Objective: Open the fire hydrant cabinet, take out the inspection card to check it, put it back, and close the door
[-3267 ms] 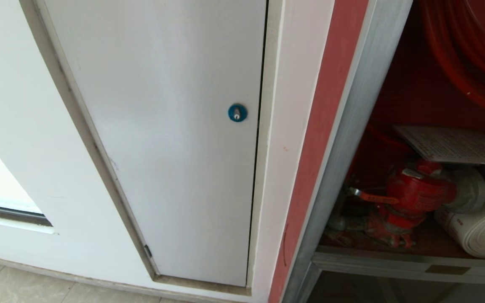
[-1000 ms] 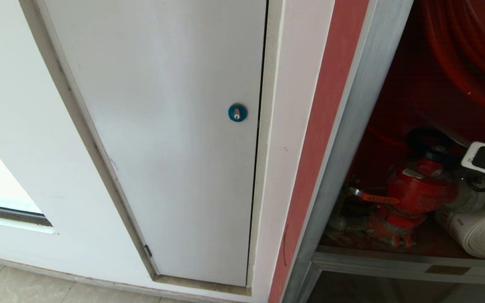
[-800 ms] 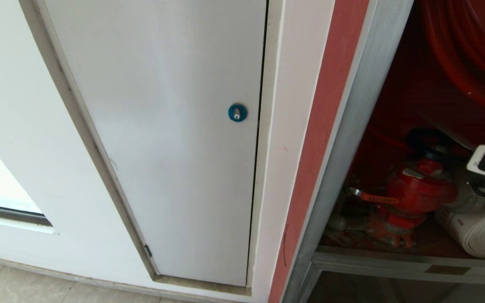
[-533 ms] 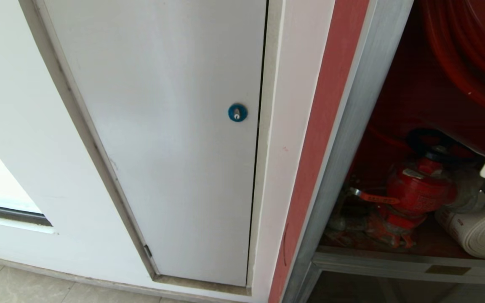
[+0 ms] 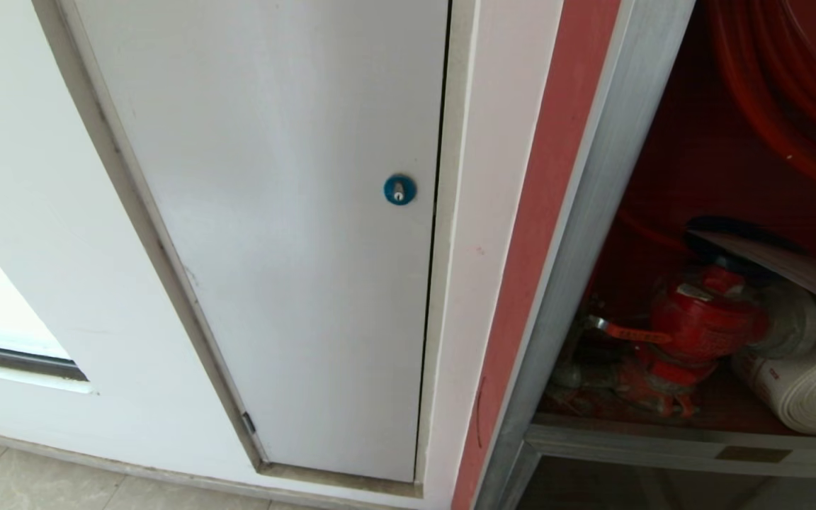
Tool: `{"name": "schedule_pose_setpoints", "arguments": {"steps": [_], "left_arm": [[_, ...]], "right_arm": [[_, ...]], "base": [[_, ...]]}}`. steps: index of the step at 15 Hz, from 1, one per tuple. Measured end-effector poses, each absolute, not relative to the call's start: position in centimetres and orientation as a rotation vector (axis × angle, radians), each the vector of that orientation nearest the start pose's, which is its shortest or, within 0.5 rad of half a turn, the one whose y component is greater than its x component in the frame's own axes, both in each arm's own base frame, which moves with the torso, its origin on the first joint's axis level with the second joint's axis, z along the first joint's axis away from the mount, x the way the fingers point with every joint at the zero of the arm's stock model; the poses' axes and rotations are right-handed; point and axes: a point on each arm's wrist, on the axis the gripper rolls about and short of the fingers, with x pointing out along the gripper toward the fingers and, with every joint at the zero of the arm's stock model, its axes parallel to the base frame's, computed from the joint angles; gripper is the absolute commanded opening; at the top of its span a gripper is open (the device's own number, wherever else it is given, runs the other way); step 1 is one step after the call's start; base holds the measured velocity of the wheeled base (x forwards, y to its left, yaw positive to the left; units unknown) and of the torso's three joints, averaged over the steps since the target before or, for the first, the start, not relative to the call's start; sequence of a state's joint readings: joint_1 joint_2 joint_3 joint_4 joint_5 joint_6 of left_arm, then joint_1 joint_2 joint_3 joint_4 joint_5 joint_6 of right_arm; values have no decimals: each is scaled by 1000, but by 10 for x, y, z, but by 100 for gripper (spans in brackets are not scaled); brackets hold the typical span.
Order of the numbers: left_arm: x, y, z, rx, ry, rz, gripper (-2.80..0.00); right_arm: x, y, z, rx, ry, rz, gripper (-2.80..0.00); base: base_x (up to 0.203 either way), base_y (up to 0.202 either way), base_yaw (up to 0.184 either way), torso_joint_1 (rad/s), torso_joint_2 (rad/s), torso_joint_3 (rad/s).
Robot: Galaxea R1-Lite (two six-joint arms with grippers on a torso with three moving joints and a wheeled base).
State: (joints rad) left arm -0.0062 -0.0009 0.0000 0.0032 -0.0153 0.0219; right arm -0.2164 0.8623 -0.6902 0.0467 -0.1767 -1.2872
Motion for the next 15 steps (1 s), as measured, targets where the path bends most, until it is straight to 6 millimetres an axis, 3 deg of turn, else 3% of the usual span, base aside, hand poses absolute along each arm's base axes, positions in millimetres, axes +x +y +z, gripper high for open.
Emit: {"name": "schedule_pose_setpoints", "arguments": {"steps": [7, 15], "left_arm": [[-23, 0, 75, 22, 2, -21, -280], [-23, 0, 75, 22, 2, -22, -280]], "right_arm": [[48, -10, 258, -1045, 218, -129, -280], [7, 4, 271, -742, 150, 87, -280]], "base": [[0, 0, 0, 0, 0, 0], [0, 0, 0, 0, 0, 0]]}}
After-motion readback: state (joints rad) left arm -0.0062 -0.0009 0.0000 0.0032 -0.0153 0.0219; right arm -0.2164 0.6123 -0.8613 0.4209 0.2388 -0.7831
